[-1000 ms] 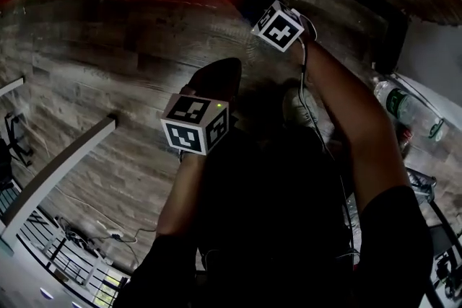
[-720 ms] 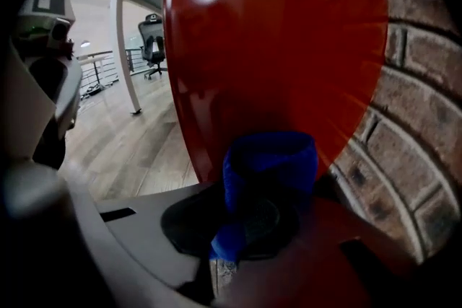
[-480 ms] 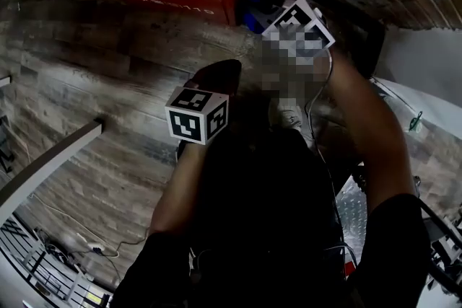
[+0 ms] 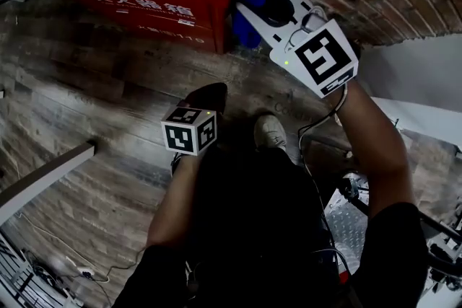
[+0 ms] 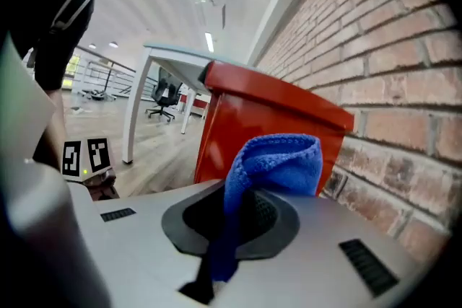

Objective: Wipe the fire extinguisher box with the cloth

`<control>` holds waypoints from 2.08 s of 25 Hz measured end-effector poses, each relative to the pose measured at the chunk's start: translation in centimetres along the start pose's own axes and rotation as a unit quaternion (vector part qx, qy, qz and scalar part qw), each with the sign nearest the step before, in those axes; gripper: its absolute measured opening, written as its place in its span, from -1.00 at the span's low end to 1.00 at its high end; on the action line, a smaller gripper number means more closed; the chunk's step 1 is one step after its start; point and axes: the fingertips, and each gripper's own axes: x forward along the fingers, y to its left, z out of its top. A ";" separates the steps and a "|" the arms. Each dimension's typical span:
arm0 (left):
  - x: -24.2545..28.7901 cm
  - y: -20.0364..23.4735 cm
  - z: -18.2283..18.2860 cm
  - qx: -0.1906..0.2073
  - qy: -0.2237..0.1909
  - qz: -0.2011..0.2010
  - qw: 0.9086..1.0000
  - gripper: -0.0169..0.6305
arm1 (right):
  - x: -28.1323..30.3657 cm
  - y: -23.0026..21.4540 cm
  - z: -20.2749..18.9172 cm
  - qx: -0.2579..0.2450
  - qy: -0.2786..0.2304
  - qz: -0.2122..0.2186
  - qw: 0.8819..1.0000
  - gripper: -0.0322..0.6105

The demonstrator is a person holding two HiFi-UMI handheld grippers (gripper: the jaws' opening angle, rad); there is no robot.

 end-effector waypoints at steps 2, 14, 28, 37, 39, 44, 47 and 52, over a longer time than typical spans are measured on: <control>0.2 0.0 0.0 0.001 0.002 -0.001 1.000 -0.95 | -0.6 -0.6 1.6 -0.031 -0.008 -0.006 0.999 -0.77; 0.6 -0.5 0.1 0.014 0.020 0.000 1.000 -0.95 | 0.2 -8.4 1.6 -0.002 0.020 -0.068 0.997 -0.77; -0.1 -1.0 -0.3 0.025 0.032 -0.008 0.999 -0.95 | 4.4 -10.2 -9.5 0.168 0.057 -0.118 0.977 -0.77; -1.3 0.5 -0.9 0.001 0.035 -0.004 0.999 -0.95 | 7.1 -8.3 -17.3 0.251 0.074 -0.116 0.958 -0.77; -1.4 0.6 -1.1 0.004 0.040 -0.005 0.999 -0.95 | 7.6 -7.9 -18.8 0.270 0.075 -0.114 0.953 -0.77; -0.6 0.5 -1.1 0.006 0.046 -0.008 0.999 -0.95 | 8.7 -6.8 -22.1 0.291 0.086 -0.107 0.947 -0.77; -0.2 0.5 -1.4 0.010 0.055 -0.008 0.998 -0.95 | 9.5 -5.1 -24.5 0.306 0.102 -0.099 0.941 -0.77; 0.5 0.4 -1.5 0.008 0.062 -0.010 0.998 -0.95 | 10.4 -2.5 -28.0 0.342 0.124 -0.090 0.927 -0.77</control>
